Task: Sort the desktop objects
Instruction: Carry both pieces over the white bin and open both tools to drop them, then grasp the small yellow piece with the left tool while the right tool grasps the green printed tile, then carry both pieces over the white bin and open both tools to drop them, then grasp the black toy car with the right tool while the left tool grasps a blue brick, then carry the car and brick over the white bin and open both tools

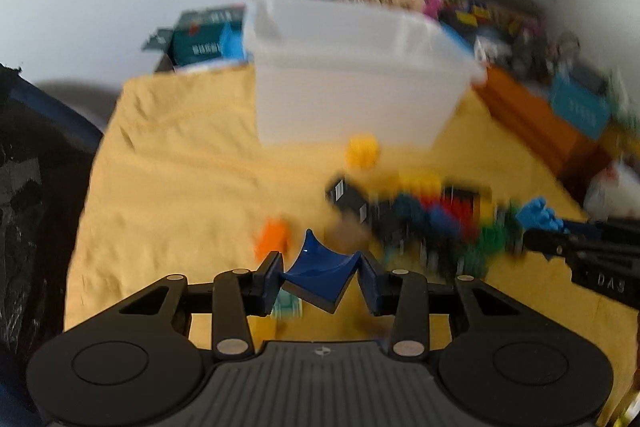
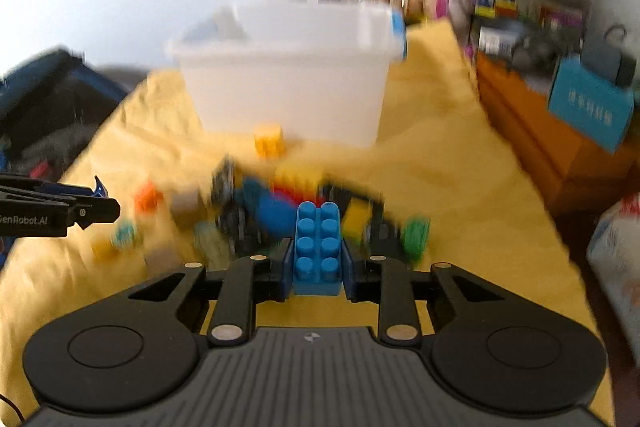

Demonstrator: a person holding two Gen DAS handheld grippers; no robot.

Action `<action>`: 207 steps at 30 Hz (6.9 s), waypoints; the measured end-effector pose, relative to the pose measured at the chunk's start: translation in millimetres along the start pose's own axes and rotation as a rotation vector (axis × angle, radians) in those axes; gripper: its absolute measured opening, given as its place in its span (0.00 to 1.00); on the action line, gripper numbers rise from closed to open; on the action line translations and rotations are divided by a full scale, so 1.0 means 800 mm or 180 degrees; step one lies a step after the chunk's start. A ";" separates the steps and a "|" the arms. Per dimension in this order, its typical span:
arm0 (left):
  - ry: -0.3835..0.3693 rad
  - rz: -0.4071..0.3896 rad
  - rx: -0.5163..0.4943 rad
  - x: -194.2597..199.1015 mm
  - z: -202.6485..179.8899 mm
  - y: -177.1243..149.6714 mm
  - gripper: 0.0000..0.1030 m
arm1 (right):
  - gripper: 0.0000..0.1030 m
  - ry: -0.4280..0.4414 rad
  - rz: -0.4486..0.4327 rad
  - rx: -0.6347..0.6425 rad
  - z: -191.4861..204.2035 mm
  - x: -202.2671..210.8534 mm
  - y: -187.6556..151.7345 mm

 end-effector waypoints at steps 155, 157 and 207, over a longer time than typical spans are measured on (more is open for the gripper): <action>0.0344 0.0410 -0.0171 -0.049 -0.092 -0.098 0.34 | 0.30 0.0385 0.0522 0.0395 -0.077 -0.091 -0.031; 0.0318 0.0410 -0.0111 -0.045 -0.090 -0.095 0.34 | 0.30 0.0391 0.0475 0.0385 -0.078 -0.086 -0.028; 0.0635 -0.0183 0.0185 -0.022 0.038 0.095 0.77 | 0.68 0.0683 -0.0250 0.0331 -0.028 -0.050 0.148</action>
Point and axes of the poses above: each gripper's, at about its wrist camera, not at the fingertips, and x roughly against the way its jaws point, z to its left, y to its top, the point moved 7 cm from there along -x, roughly the way its jaws point, and after that the axes turned 5 degrees about -x, right-handed, at the moved point
